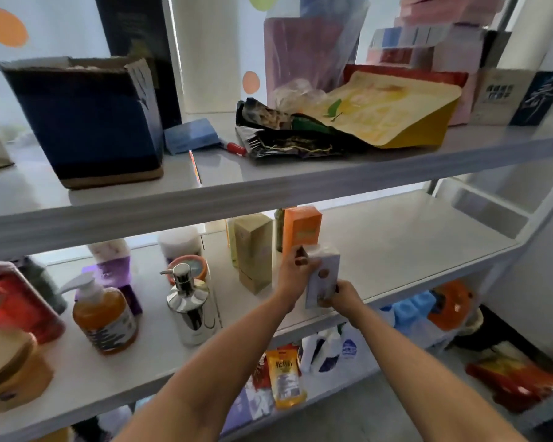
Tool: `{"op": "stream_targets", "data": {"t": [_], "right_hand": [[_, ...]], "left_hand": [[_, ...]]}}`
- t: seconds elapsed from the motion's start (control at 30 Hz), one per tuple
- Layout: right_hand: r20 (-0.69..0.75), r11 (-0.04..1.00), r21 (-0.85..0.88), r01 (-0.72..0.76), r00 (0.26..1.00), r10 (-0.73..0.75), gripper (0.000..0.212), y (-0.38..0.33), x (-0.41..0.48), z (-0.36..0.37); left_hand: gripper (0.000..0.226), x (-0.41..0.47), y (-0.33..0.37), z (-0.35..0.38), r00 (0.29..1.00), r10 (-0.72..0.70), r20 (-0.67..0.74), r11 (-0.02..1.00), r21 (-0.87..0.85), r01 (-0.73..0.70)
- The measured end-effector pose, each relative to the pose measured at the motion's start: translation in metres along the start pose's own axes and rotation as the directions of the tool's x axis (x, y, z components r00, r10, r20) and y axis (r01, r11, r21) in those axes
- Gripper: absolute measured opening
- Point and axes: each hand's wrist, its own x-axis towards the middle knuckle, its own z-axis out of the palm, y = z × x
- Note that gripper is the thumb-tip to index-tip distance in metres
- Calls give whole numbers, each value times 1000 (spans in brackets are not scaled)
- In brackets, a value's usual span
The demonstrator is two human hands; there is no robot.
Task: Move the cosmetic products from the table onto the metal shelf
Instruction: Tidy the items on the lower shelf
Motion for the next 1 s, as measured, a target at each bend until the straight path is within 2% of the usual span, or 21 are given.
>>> {"op": "stream_targets", "data": {"t": [0.2,0.4,0.57,0.67,0.73,0.8,0.87,0.93,1.0], "right_hand": [[36,996,11,87,995,-88,26,-1,44,-13],[130,972,-48,228,967,-220,23,11,67,-23],[138,947,-46,319,941,-310,22,25,67,-23],[187,918,-83,388,911,-368,24,28,66,-24],[233,883,-143,447,882,-408,27,31,67,-25],[284,847,-188,498,853,-438,33,38,69,-27],[319,780,-298,550,827,-462,55,50,71,-30],[358,680,-465,568,822,-442,83,64,70,-33],[394,572,-583,577,817,-422,99,78,66,-34]], "left_hand": [[52,17,-6,13,998,-64,-27,996,57,66],[54,22,-4,18,995,-93,-40,989,108,97],[52,17,-6,21,993,-86,-77,991,99,94],[53,10,-6,30,988,-81,-134,984,145,101],[57,2,-7,35,983,-62,-171,966,238,102],[69,-10,-11,37,983,-9,-183,895,437,90],[89,-21,-21,35,982,-8,-190,730,669,135],[105,-28,-33,29,979,-91,-180,556,807,200],[110,-37,-39,24,975,-161,-156,423,882,211]]}}
